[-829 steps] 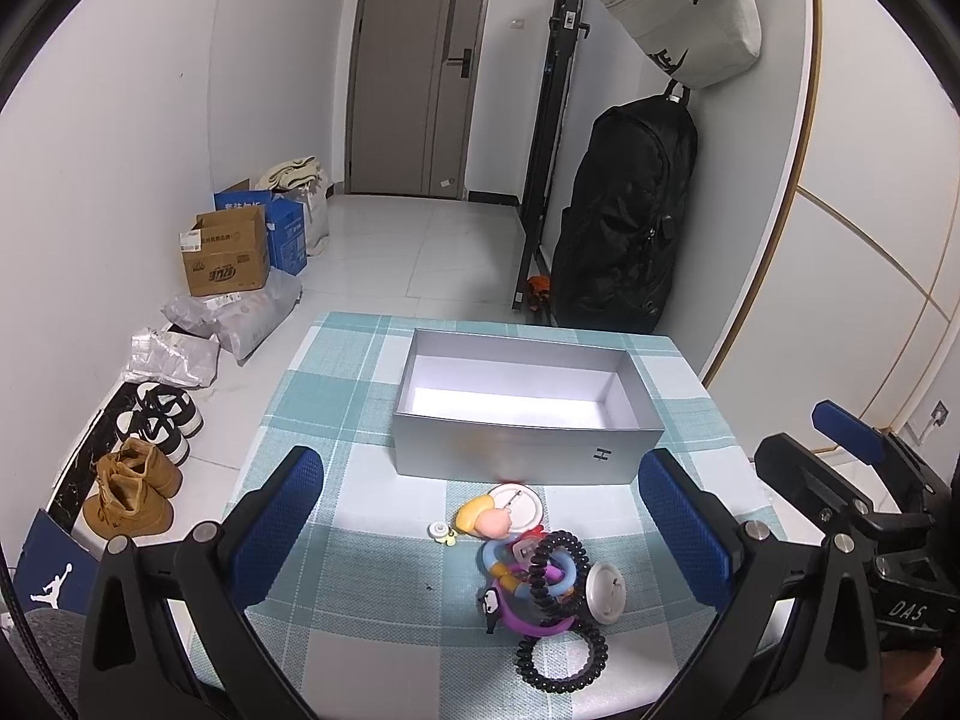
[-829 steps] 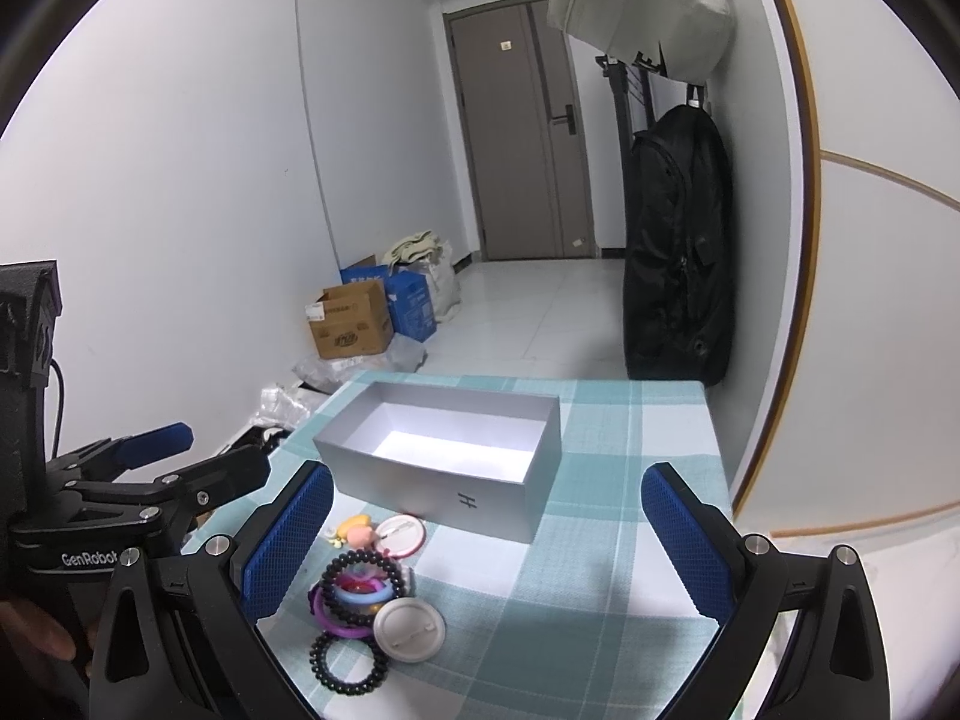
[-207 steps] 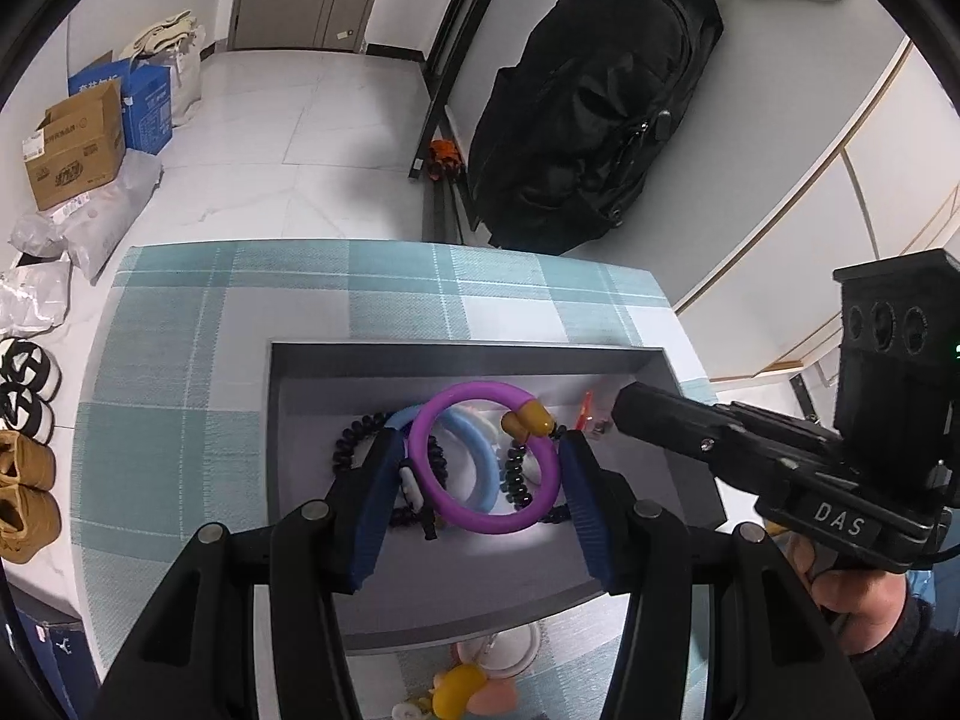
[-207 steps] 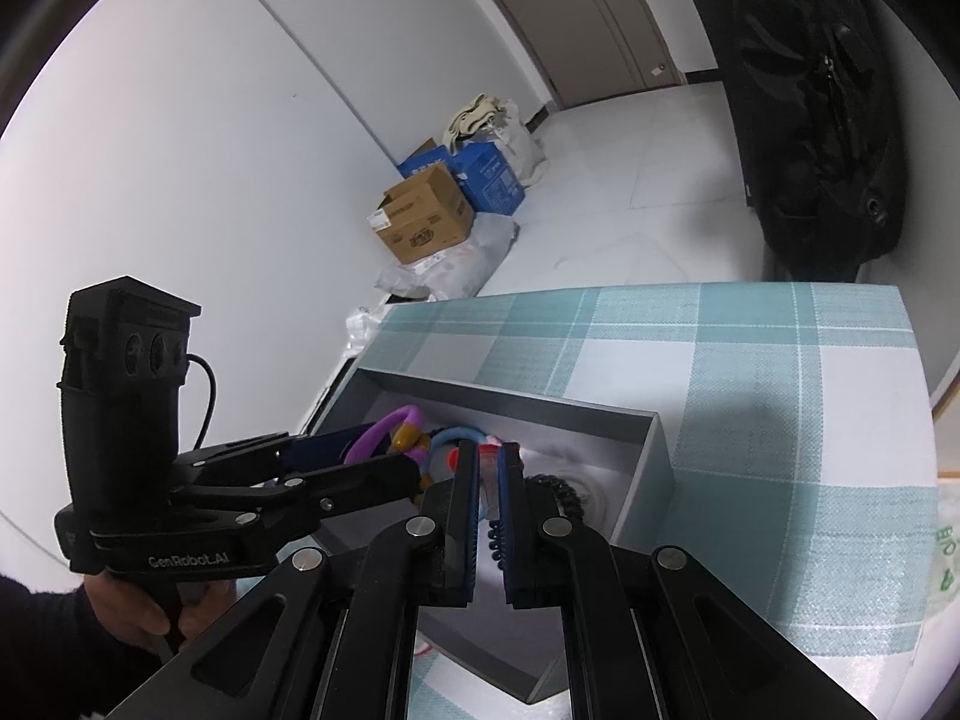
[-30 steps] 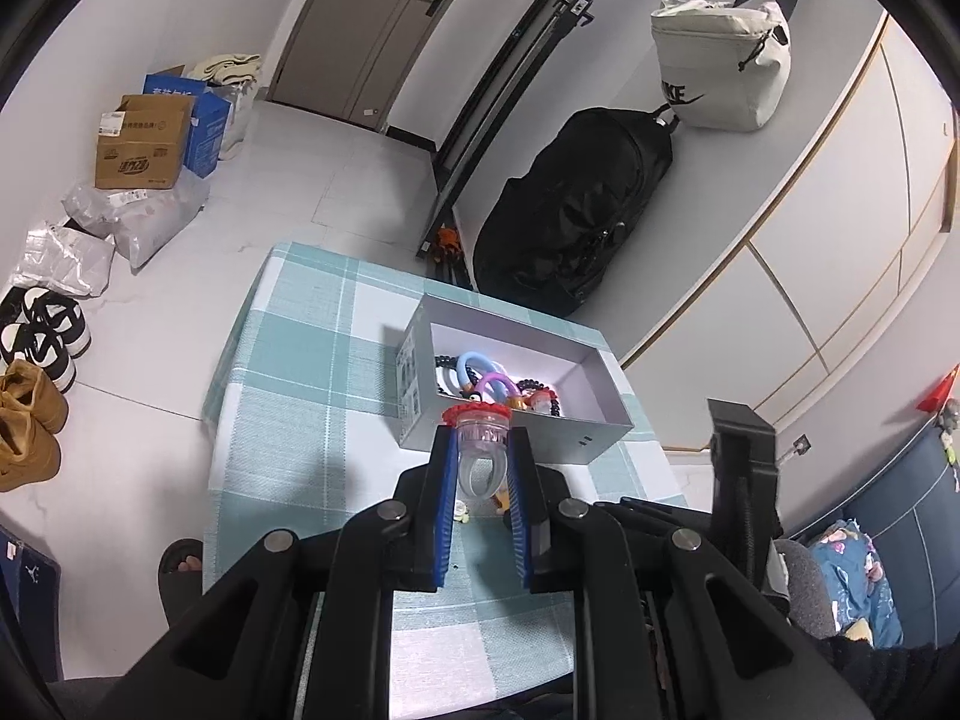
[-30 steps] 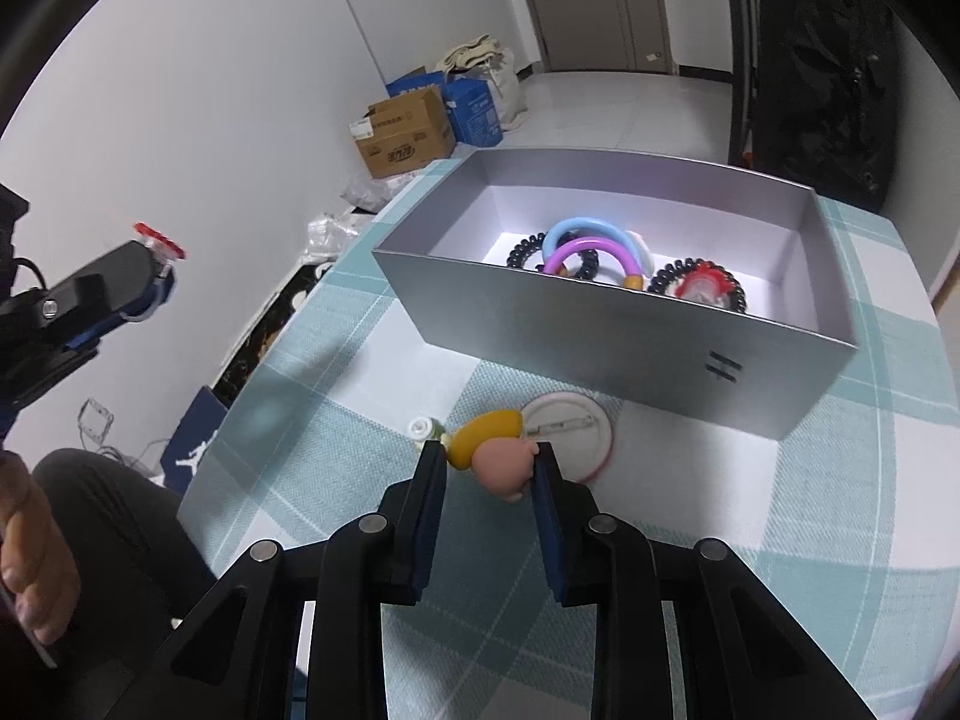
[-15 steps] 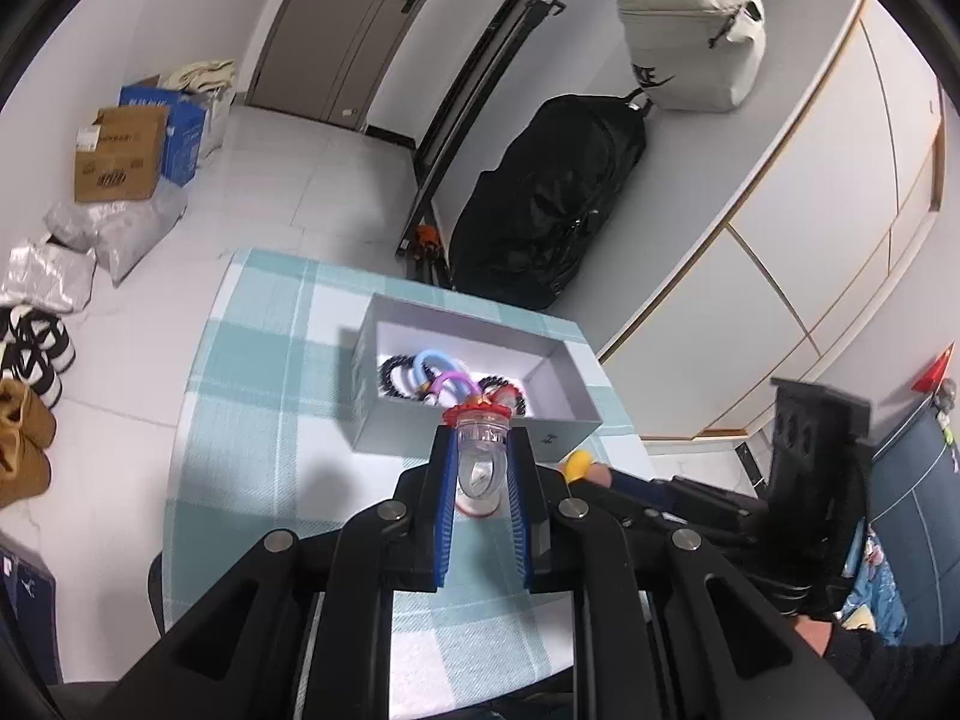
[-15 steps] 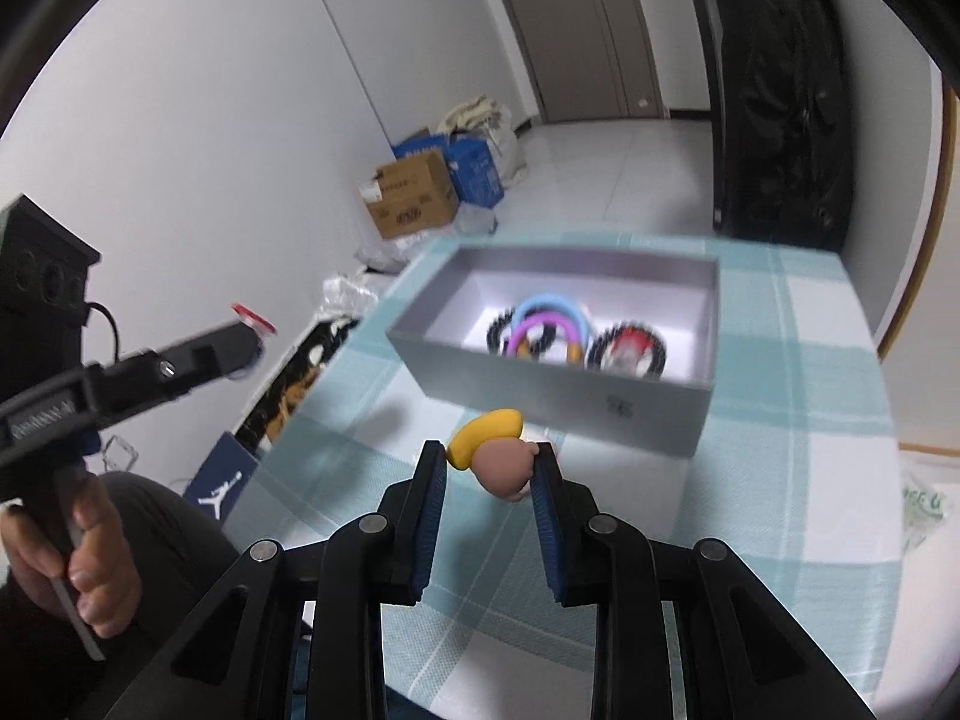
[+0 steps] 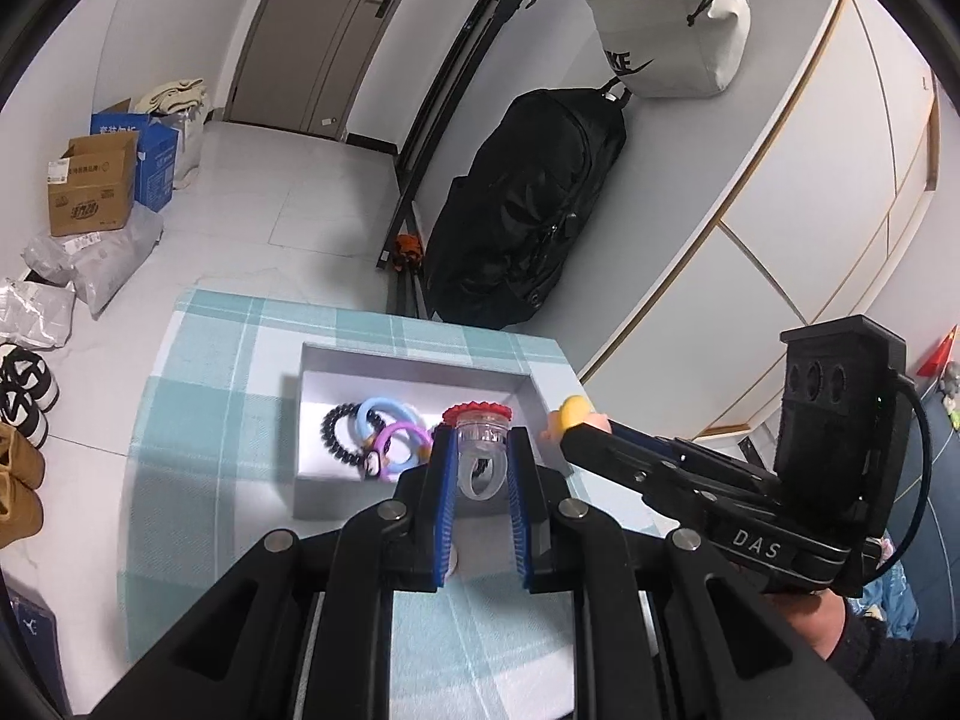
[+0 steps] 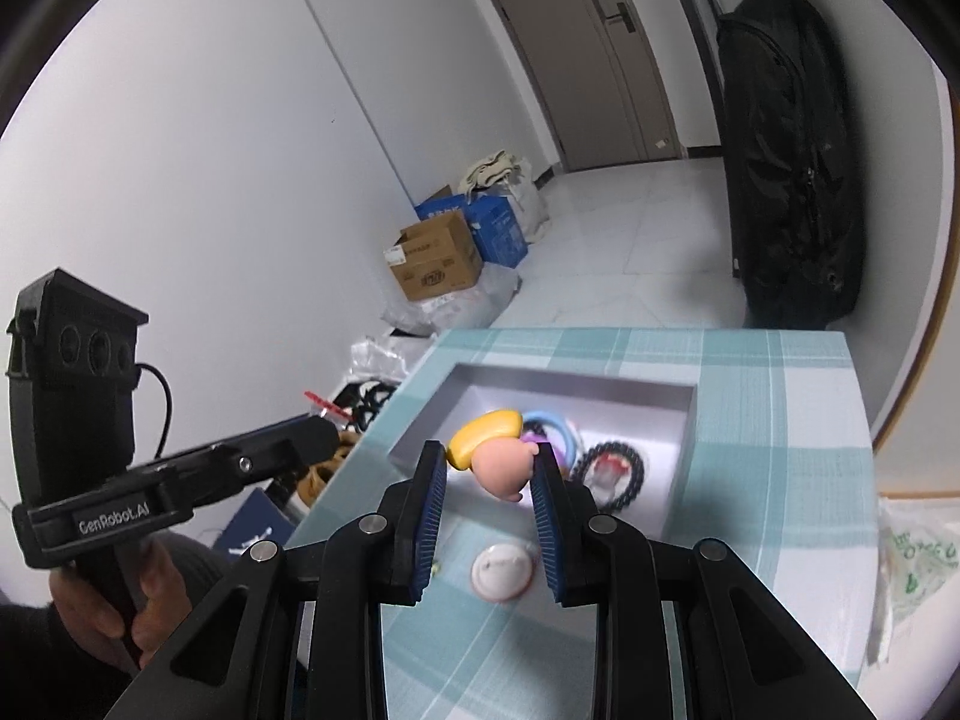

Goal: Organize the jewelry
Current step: 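Carry the ring and toy over the box and lower them inside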

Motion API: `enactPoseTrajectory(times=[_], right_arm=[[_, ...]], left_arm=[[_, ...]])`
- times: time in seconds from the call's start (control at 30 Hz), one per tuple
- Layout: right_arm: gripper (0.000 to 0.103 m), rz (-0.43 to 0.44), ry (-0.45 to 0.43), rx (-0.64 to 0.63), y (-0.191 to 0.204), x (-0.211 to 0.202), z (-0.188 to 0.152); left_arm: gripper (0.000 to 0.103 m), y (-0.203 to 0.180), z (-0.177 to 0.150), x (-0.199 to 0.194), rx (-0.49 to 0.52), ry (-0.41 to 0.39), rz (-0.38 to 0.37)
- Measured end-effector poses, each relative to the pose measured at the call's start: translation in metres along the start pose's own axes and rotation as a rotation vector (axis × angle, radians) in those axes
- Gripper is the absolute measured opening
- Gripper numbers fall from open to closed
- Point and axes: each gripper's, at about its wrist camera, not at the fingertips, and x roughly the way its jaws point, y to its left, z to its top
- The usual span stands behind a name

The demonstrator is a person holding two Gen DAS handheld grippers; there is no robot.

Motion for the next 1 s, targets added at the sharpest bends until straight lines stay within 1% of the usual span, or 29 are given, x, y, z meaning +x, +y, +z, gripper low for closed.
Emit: enactPoseTrajectory(times=[0.13, 0.33, 0.47, 0.73, 0.83, 0.9, 1.0], right_arm=[[0.027, 0.015, -0.002, 0.018, -0.013, 0.009, 0.011], [0.027, 0.030, 0.020, 0.005, -0.026, 0.029, 0.027], [0.027, 0.050, 0.036, 0.000, -0.033, 0.043, 0.030], [0.027, 0.061, 0.069, -0.036, -0.040, 0.058, 0.026], [0.027, 0.071, 0.083, -0.034, -0.045, 0.063, 0.026], [0.027, 0.076, 0.088, -0.028, -0.047, 0.064, 0.026], [0.027, 0.083, 0.088, -0.022, -0.050, 0.066, 0.027]], left_arm=[[0.012, -0.002, 0.009, 0.019, 0.027, 0.018, 0.014], [0.012, 0.004, 0.016, 0.047, 0.019, 0.049, 0.004], [0.012, 0.007, 0.017, 0.058, 0.020, 0.064, 0.002], [0.012, 0.018, 0.023, 0.078, -0.014, 0.113, -0.002], [0.011, 0.021, 0.023, 0.085, -0.022, 0.129, 0.013], [0.012, 0.022, 0.022, 0.086, -0.019, 0.122, 0.057], [0.012, 0.023, 0.020, 0.087, -0.009, 0.115, 0.090]])
